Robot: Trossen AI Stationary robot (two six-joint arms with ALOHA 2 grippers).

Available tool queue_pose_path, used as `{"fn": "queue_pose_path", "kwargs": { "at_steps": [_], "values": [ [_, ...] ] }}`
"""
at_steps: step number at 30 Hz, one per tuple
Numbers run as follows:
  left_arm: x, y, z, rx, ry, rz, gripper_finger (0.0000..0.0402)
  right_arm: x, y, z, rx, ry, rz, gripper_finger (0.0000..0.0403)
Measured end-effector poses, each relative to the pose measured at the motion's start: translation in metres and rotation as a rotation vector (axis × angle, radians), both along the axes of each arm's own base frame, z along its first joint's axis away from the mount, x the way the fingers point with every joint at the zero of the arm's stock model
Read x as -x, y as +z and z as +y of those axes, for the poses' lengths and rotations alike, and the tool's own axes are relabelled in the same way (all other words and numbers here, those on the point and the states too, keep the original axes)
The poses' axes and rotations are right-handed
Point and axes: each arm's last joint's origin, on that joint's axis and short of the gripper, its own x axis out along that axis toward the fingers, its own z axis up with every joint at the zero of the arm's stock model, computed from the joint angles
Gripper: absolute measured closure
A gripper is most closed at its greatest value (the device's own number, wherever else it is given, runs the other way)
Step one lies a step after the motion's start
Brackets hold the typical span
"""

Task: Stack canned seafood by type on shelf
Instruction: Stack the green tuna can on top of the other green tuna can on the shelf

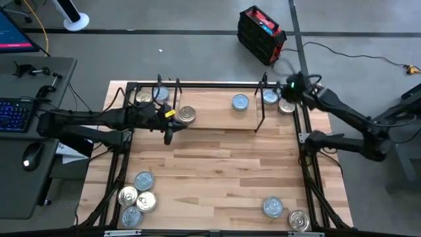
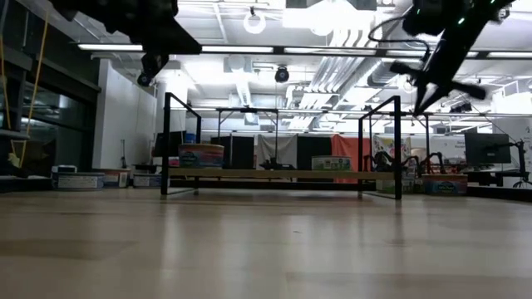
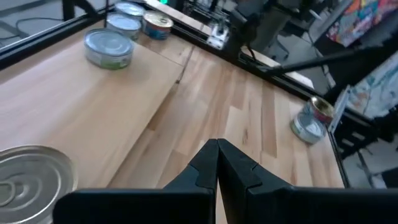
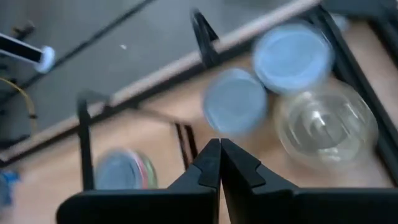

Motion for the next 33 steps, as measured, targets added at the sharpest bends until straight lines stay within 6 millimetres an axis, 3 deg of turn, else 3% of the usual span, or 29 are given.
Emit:
{"fn": "queue_pose_path", "kwargs": {
  "at_steps": [3, 7, 12, 19, 33],
  "values": [
    [-0.001, 0.002, 0.001, 0.034, 0.022, -0.023, 0.0401, 0.006, -0.008, -0.036, -0.01, 0.027, -0.045, 0.0403],
    [0.0, 0.003, 0.003, 0.07, 0.079, -0.037, 0.0401, 0.011, -0.034, -0.076, -0.106, 0.034, -0.101, 0.0403],
    [0.0, 0.003, 0.004, 0.111, 0.133, -0.048, 0.0401, 0.006, -0.065, -0.101, -0.184, 0.038, -0.085, 0.0403],
    [0.0, 0.003, 0.004, 0.122, 0.139, -0.049, 0.0401, -0.003, -0.092, -0.109, -0.285, 0.036, -0.055, 0.0403],
    [0.0, 0.003, 0.005, 0.051, 0.138, -0.039, 0.0401, -0.013, -0.099, -0.102, -0.303, -0.016, 0.029, 0.0403]
  ]
}}
